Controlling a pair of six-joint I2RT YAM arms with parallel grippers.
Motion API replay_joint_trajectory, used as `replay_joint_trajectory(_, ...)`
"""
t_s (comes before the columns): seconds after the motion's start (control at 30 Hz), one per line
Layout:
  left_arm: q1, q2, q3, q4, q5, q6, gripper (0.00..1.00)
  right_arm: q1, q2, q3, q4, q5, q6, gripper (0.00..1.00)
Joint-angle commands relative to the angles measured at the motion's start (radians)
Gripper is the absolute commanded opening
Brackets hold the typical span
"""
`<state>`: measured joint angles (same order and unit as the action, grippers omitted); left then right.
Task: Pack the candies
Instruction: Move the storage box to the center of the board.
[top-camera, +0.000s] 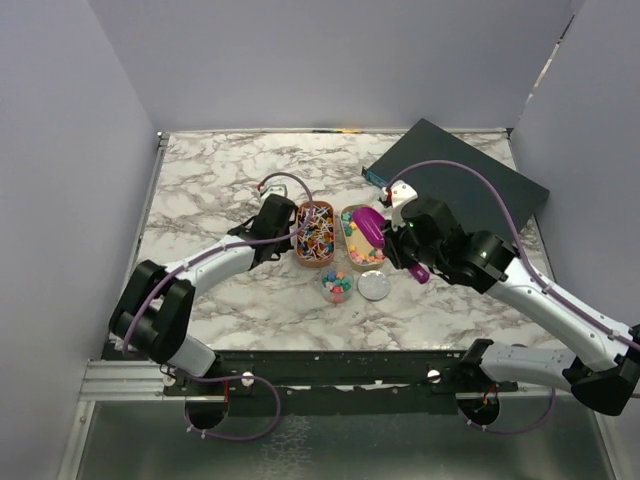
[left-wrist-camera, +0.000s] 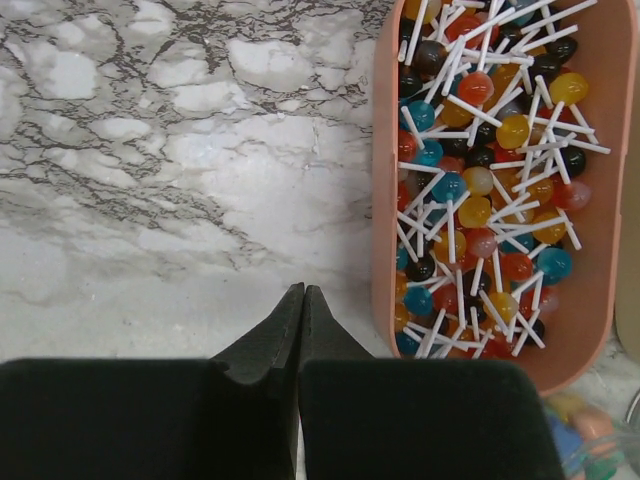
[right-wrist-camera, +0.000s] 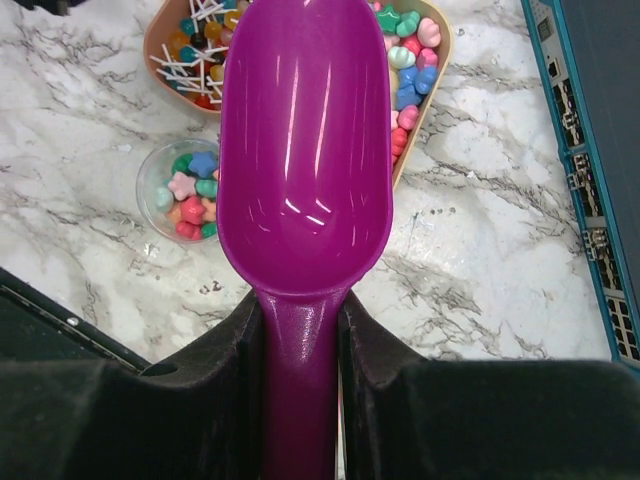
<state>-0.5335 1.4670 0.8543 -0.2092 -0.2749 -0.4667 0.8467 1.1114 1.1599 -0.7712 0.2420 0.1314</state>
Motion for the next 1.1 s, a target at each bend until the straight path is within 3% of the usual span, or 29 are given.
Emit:
replay_joint_trajectory(0.0,0.007,0.102,0.061,0.043,0.039,-0.018,0.0,-0.003,-0.044,-0.018,0.028,-0.025,0.017,0.01)
replay_joint_trajectory(0.53,-0.02,0.264,0.132,0.134,0.203,-0.06,0.0,-0.003,-0.114,-0.068,0.003,-0.024,0.039,0.01)
replay_joint_trajectory(1.07,-0.121,0.288,0.144,0.155,0.191,-0.07,0.0,-0.003,-0.098,-0.053,-0.032,0.005,0.044,0.01)
